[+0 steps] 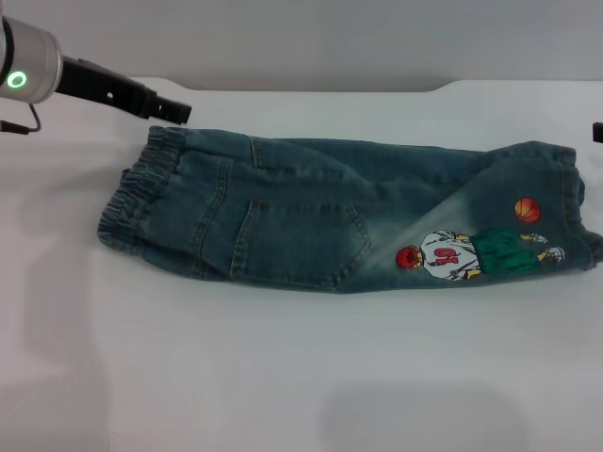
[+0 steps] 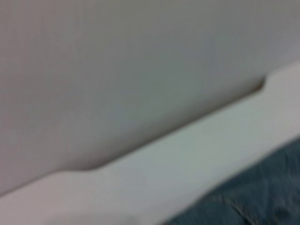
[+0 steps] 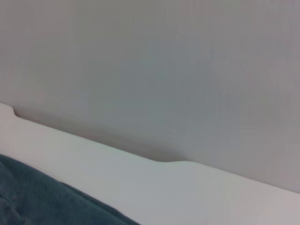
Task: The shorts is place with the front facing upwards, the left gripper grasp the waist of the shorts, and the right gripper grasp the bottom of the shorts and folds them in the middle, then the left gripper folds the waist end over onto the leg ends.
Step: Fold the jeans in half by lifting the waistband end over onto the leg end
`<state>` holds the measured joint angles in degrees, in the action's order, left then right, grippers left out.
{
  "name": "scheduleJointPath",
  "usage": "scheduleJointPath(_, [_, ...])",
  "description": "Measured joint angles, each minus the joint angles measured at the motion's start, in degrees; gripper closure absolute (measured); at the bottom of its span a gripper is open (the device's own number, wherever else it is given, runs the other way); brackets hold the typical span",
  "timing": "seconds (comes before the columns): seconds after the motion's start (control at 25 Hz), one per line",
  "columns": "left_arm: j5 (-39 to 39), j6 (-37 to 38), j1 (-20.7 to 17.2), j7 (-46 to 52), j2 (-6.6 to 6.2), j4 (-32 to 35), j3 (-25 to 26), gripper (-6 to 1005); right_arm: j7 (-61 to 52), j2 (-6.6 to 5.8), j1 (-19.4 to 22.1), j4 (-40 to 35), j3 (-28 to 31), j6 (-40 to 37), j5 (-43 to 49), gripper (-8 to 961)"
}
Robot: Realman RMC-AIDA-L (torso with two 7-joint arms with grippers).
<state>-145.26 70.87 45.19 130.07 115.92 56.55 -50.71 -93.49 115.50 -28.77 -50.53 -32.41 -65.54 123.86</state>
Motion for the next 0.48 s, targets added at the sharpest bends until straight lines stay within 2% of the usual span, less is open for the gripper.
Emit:
scheduleJointPath(0.04, [-0.8,1.7,0.5,0.0,-0.46,0.0,0.0,186,0.3,-0.01,0.1,0.1,0.0,0.1,-0.4,510])
scheduleJointPath(0.16, [-2.0,8.2,1.2,-0.8,-1.7,0.8,0.4,193,0.9,0.0,0.2,0.4,0.1,0.3,-0.9,510])
scheduleJointPath(0.28, [-1.5,13.4,0.8,-2.3,-2.16,3.0,0.7,199,1.0,-0.01,0.2,0.6,0.1,0.6,-0.9,510])
scheduleJointPath(0.48, [-1.4,17.1,-0.5,-5.9,-2.37,3.5,0.8,210,1.4,-0.01,-0.4,1.5,-0.1,0.7,-1.0,509])
